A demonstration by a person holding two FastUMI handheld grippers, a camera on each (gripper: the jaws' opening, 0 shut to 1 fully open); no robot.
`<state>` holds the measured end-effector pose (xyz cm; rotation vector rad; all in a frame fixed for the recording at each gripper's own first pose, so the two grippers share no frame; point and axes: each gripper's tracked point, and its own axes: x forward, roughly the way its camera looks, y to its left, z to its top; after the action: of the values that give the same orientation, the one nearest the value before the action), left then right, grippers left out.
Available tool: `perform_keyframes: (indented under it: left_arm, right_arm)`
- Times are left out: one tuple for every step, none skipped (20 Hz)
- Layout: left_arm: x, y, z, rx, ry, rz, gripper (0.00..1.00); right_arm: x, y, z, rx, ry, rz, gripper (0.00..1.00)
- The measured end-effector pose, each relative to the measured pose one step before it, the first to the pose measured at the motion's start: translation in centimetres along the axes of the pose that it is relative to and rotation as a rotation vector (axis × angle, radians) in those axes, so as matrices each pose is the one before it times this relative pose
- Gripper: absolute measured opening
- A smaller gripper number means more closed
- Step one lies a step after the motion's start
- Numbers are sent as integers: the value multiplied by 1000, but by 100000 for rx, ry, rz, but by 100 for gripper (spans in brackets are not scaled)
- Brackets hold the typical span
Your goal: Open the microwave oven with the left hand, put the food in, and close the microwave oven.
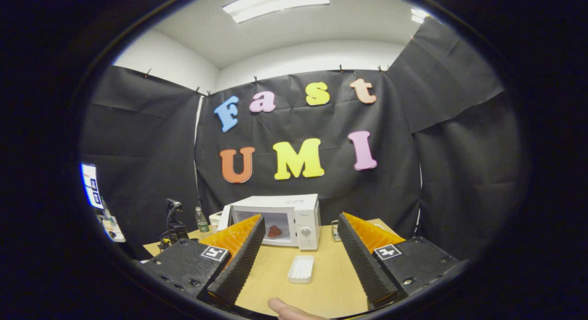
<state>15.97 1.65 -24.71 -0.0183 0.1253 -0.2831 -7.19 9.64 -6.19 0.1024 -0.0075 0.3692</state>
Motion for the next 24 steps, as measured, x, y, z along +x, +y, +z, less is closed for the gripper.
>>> perform_keyframes:
  left_arm:
    - [581,-554,-146,233,570,-211,0]
    - [538,-678,76,742,-192,14,0]
    - [728,-521,263,996,-778,-87,11]
    - [718,-582,112,399,-627,31,11]
    - [735,-696,-5,-153,-249,-1206,0]
    - [703,-931,84,-945,-240,-1661,0]
    - [662,-921,84,-1380,-441,-1460,0]
    - [695,-808,186,-1129,-592,-841,0]
    - [900,-596,305,-199,-731,-71,0]
    - [937,-465,222,-162,-235,225,0]
    - [937,-327,94,-222,-51,594,0]
    - [1032,-321,-18,-822,529,426,0]
    - [1143,-442,133,-1221,443,-145,0]
    - [1056,-308,83,-1185,878,152,0]
    - [886,-157,276,-1090,371,340,0]
    - [997,-381,461,-725,-100,19,0]
    - [1082,-152,577,-197,-968,286,0]
    - [1088,-166,421,-12,-455,367,0]
    - [1111,-87,163,945,215,610,0]
    - [949,61,164,1424,488,1401,0]
    - [1113,130,36,636,885,1155,0]
    - [920,-114,-11,-373,925,482,0]
    - [711,-43,190,-614,164,960,0]
    - [598,20,89,-56,685,1992,0]
  right_arm:
    - [-223,-455,-315,356,284,-17,100]
    - [-335,-603,-92,-190,-79,-483,100]
    - [-188,-829,-107,-414,-518,-955,100]
    - [-129,-750,-170,-114,-159,-866,100]
    - [-155,-551,-336,-81,177,-764,100]
    - [-110,-560,-34,206,-449,-586,100]
    - [-87,-418,-137,218,-289,-247,90]
    - [-66,-385,-143,23,216,83,100]
    - [64,-306,-154,55,-89,228,100]
    - [155,-270,-80,81,-309,119,100]
    - [-74,-492,-94,177,-327,25,100]
    - [57,-315,-79,283,-115,374,100]
    - [228,-95,-209,547,89,570,100]
    - [235,-227,-246,452,337,440,90]
    - [225,-348,-281,317,253,234,90]
    - [265,-316,-223,249,196,208,90]
    - [238,-434,-351,375,181,123,90]
    - [371,-376,-232,226,161,154,90]
    - [257,-330,-89,442,-252,36,90]
    - [262,-432,-214,381,222,-432,100]
    - [270,-559,-301,619,182,-627,100]
    - [222,-393,-284,428,249,-92,100]
    - [60,-301,-375,331,282,-68,100]
    - [188,-368,-206,86,442,-208,100]
